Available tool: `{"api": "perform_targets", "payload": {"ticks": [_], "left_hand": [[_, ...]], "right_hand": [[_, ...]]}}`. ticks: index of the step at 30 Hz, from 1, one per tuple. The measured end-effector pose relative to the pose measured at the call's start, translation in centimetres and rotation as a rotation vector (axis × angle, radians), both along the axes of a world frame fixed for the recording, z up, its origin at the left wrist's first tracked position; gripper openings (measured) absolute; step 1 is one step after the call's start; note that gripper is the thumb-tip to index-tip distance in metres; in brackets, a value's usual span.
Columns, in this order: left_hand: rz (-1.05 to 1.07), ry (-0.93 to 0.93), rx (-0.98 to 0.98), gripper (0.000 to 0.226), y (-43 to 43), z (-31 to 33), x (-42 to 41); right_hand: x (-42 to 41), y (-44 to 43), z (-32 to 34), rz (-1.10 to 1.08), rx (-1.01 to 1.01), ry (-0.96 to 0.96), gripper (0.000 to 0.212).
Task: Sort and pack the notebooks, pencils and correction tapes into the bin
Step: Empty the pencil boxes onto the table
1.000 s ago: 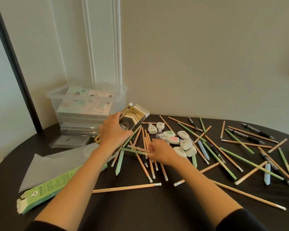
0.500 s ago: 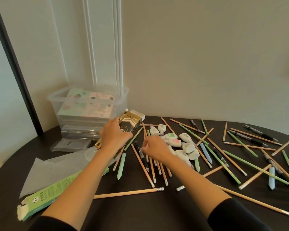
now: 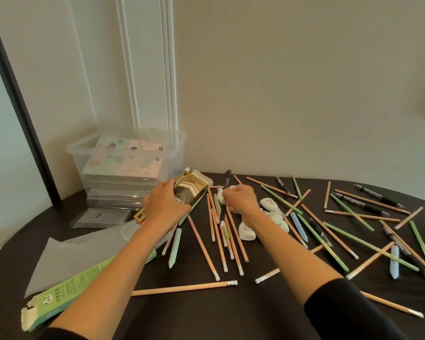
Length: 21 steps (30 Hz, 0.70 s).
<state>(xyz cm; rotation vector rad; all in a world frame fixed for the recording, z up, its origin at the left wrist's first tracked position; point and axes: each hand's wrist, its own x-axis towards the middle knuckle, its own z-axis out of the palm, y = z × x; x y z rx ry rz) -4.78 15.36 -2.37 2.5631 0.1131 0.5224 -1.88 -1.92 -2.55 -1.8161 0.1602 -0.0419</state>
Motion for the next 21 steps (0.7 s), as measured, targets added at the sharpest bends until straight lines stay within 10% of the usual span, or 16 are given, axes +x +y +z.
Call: {"api": "perform_targets", "payload": {"ticks": [7, 13, 21], "left_hand": [[-0.267, 0.043, -0.066, 0.086, -2.9, -0.5, -0.7], [-0.472, -0.005, -0.217, 0.087, -5.8, 0.0, -1.7], [-0.476, 0.015, -0.189, 0.086, -7.4, 0.2, -2.5]], "right_hand": [[-1.3, -4.3, 4.4, -0.268, 0.489, -0.305, 0.010], [-3.1, -5.3, 4.7, 0.090, 0.207, -0.127, 0.008], [-4.4, -8.9, 4.3, -0.029, 0.296, -0.233, 0.009]]}}
